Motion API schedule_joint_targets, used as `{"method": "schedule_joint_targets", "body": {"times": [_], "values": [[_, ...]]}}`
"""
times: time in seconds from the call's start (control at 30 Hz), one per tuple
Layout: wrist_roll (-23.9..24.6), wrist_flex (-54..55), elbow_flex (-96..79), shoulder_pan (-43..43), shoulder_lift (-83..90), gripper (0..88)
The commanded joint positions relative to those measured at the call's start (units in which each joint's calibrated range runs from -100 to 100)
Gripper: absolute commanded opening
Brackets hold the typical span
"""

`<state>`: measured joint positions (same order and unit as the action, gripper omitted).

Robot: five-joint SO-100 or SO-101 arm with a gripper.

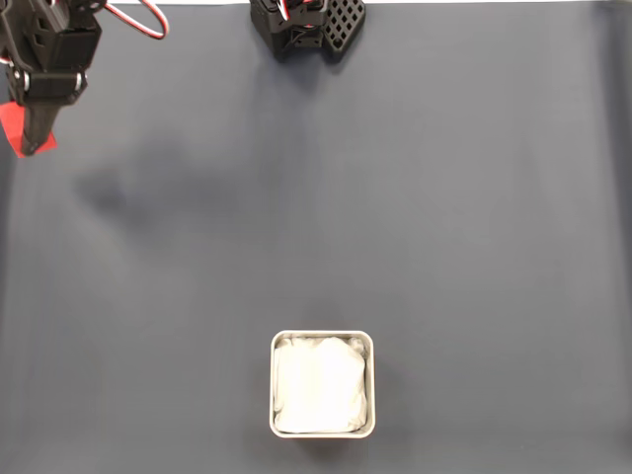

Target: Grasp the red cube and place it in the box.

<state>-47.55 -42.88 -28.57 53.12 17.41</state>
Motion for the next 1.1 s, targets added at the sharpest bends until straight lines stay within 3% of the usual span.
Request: {"method": "schedule_joint_targets", "body": {"times": [0.0, 1.07], "values": [[-0.6, -0.8, 1.8, -2.3, 4.5, 5.5], [-1.6, 0.1, 6.8, -23.4, 5.7, 5.4]]}}
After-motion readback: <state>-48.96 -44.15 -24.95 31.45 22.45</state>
